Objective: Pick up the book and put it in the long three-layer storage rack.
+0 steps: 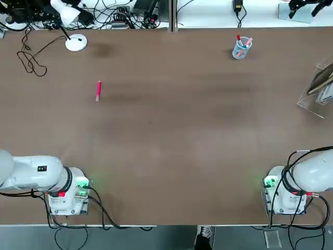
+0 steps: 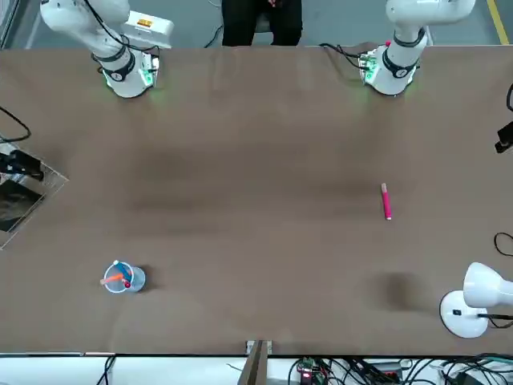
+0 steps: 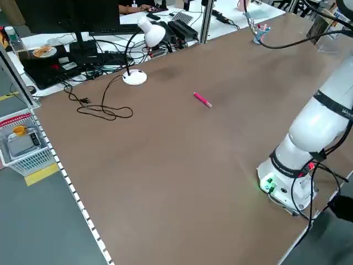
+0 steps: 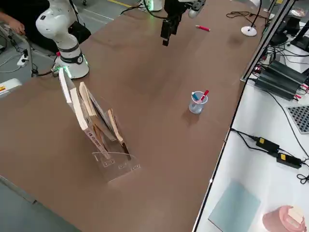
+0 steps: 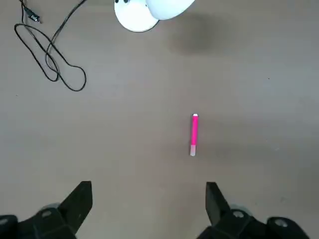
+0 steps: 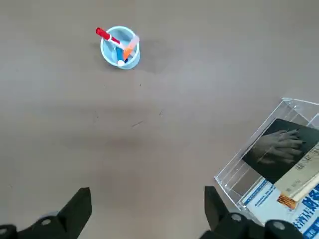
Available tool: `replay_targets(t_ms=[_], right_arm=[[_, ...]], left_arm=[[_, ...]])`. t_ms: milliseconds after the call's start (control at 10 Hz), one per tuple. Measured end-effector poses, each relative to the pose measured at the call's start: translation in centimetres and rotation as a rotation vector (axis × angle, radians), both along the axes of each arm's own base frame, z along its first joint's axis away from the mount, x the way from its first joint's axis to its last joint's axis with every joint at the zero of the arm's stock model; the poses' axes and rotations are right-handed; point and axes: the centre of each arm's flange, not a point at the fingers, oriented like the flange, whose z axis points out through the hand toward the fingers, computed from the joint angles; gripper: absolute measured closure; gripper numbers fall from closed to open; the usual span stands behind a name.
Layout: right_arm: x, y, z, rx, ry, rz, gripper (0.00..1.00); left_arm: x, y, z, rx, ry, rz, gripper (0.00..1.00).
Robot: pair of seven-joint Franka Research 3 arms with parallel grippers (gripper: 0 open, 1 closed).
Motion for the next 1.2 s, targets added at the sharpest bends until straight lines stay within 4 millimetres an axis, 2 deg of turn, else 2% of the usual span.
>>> replay_targets(t_ms=[300,500,1200], right_arm=[[-2.0,1.0,3.7,0.004,-0.033,0.022,0.00],[-3.1,1.5,5.4,0.008,-0.039,0.026,0.00],[-2.7,1.2,4.1,0.006,-0.029,0.019,0.00]], left_arm=[[0.0,0.0,0.0,0.000,0.000,0.000,0.00],[0.0,0.0,0.0,0.000,0.000,0.000,0.00],[0.0,0.0,0.2,0.000,-0.005,-0.001,0.00]])
